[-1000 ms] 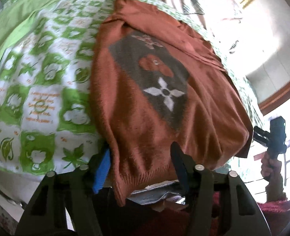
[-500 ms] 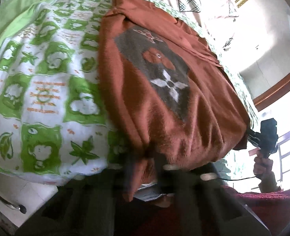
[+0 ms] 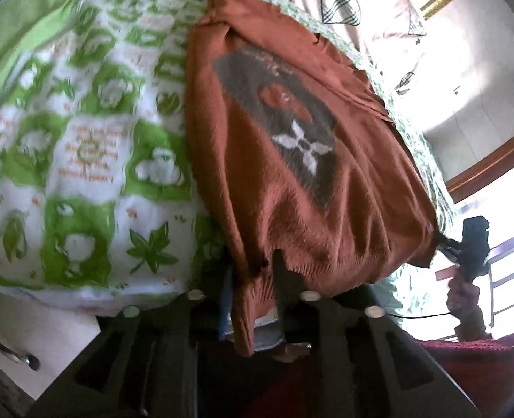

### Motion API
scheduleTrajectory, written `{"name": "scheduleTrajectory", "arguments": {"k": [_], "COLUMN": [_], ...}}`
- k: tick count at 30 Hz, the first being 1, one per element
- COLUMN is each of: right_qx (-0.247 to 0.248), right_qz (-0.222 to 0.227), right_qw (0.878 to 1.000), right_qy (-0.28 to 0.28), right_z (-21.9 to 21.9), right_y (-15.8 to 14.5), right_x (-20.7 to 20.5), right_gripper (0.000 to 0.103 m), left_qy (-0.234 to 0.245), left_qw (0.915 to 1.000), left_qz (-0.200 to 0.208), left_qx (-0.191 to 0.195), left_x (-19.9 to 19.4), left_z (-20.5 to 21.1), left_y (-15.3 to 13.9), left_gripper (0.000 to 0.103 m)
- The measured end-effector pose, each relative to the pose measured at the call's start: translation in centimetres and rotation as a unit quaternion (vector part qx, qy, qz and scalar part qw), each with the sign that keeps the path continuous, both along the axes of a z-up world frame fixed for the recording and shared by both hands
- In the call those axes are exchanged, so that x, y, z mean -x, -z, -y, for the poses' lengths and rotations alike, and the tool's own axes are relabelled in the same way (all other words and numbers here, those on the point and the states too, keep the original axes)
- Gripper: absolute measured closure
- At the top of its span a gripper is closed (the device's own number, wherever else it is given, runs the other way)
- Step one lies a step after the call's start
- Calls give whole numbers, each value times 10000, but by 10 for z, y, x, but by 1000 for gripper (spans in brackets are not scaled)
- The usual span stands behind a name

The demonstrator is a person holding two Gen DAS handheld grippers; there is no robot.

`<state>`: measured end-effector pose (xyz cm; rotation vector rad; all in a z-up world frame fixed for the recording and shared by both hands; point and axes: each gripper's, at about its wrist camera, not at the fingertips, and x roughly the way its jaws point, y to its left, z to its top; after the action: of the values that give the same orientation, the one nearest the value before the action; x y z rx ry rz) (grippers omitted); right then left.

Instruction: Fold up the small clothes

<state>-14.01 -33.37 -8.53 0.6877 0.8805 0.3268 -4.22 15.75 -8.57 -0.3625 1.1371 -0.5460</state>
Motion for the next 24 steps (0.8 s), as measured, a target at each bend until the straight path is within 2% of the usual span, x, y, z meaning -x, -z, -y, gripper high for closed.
{"name": "scheduleTrajectory", "arguments": {"k": [1,4,5,6,10,14,19,24], "right_qx": [-51,-125,-101,-140,-558,-856,-916,-813], "right_qz": [-40,22,42,92,530,1074,1562,1816], "right_qw": [10000,9999,9999,9998,9970,9905,9834,9795], "right_qy": [-6,12,-19,-76,-43,43,147,326], "right_z": [0,0,-1,-2,5,10,16,31], "right_y": [4,6,5,2,-18,-47,-82,-109], "right_x": [-2,-2,-2,-1,8,1,-34,-90], "right_gripper": [92,92,92,94,96,96,96,96], "left_qy": [14,182,262,344,159,-140,-338,-529], "left_qw": [10000,9998,9995,9990,9979,9925,9832,9738], "left_qz": [-38,64,161,251,527,911,1435,1874], "left_qx": [40,-38,-112,-98,355,809,1076,1175], "left_x": [1,3,4,6,12,5,-21,-76], "left_z": [0,7,10,12,0,-12,-19,-14], "left_y": [3,3,1,-3,-24,-57,-100,-130], "left_gripper": [71,73,94,99,99,100,100,100]}}
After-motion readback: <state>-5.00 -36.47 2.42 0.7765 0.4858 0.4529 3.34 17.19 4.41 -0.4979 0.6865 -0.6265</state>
